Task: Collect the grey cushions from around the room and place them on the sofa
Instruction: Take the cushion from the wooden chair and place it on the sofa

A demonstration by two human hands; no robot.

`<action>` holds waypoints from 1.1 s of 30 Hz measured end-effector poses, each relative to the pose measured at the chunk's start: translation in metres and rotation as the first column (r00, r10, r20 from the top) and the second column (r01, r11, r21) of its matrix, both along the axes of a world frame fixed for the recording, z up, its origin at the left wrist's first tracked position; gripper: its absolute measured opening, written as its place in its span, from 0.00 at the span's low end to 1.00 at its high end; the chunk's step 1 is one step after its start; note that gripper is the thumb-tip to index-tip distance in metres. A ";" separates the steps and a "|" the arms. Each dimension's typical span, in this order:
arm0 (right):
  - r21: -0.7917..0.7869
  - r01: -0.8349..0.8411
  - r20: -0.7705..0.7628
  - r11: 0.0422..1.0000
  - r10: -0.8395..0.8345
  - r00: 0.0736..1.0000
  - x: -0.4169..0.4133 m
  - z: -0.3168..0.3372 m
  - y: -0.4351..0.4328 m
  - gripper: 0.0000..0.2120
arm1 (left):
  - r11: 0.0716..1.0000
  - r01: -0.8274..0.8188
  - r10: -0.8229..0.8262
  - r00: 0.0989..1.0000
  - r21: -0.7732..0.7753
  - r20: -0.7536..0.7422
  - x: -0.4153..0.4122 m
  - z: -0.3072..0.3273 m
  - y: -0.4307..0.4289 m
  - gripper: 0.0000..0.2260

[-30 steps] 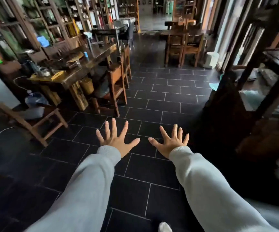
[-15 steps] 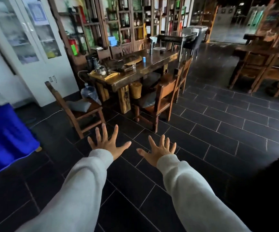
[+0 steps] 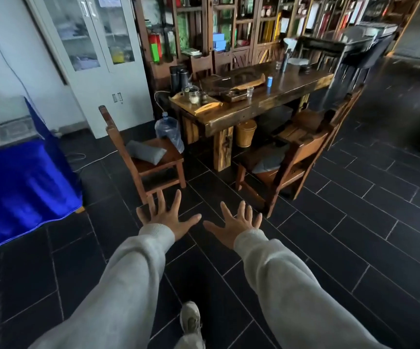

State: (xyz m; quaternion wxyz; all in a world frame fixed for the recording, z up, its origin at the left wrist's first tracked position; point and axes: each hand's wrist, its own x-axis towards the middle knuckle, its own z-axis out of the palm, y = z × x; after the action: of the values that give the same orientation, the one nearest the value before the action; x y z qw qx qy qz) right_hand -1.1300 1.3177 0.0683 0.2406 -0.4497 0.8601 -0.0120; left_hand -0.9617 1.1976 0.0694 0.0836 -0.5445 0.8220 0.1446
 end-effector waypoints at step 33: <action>0.169 -0.198 0.075 0.966 0.187 0.979 -0.413 -0.032 -0.658 0.45 | 0.951 -0.224 0.195 0.970 0.213 0.146 -0.368 -0.077 -0.589 0.49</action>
State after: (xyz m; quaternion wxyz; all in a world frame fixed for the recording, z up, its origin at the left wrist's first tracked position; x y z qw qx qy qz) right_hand -1.5434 0.6599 0.0361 0.3043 -0.5075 0.8027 0.0743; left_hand -1.3297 0.6081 -0.0074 0.1801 -0.6235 0.7307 0.2119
